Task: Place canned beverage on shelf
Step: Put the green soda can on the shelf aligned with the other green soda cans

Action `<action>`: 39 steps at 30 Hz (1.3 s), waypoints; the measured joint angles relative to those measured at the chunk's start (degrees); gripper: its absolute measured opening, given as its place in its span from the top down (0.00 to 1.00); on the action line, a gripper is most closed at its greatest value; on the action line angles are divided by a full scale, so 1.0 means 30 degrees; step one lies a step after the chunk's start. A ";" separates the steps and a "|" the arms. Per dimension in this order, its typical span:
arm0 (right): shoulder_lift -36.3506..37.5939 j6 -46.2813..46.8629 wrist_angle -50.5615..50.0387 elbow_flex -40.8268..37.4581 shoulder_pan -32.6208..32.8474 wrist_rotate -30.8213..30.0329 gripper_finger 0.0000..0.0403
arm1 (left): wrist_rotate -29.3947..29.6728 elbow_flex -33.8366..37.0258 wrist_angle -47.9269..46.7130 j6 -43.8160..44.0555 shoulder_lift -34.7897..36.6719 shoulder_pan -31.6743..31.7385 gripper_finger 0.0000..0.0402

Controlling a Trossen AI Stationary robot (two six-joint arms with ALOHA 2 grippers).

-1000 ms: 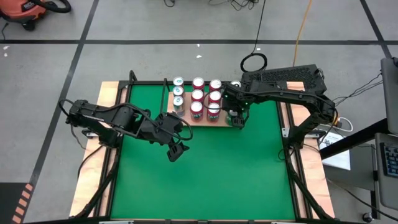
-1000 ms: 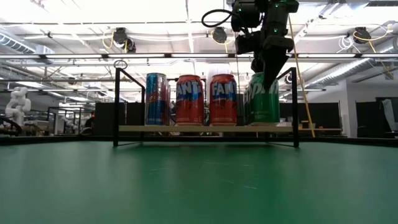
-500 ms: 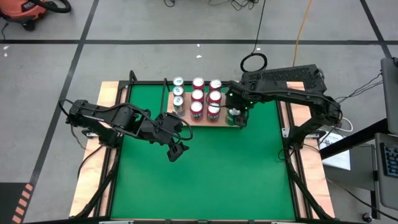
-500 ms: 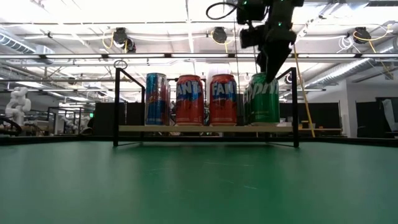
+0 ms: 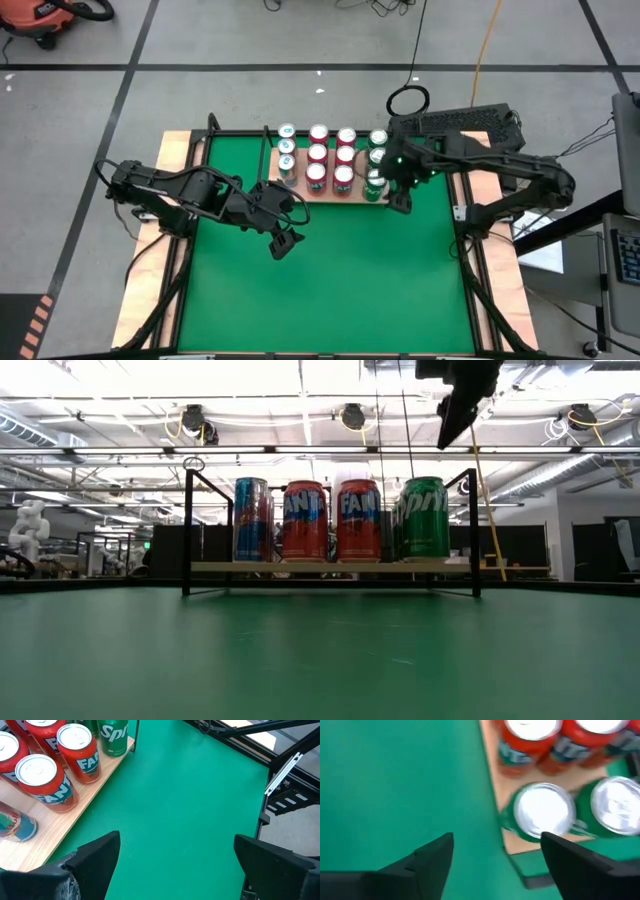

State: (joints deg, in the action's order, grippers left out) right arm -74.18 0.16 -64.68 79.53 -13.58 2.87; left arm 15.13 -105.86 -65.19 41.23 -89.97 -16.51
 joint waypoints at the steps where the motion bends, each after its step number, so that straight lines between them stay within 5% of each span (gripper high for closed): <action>1: -0.0044 0.0113 0.0061 -0.0002 0.0311 -0.0003 0.30 | 0.0011 0.0000 0.0038 0.0000 0.0000 0.0000 0.03; 18: -0.3984 0.0415 0.0379 0.0002 0.1457 0.0038 0.82 | 0.0068 0.0000 -0.0027 0.0138 0.0000 -0.0007 0.03; 39: -0.4252 0.0413 0.1061 -0.0002 0.0399 -0.1432 0.92 | -0.0905 0.0000 -0.0179 0.0117 0.0000 -0.0006 0.03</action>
State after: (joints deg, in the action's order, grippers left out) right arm -86.94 1.40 -61.49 79.53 -12.39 -1.43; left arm 12.41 -105.86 -65.73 41.58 -89.97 -16.53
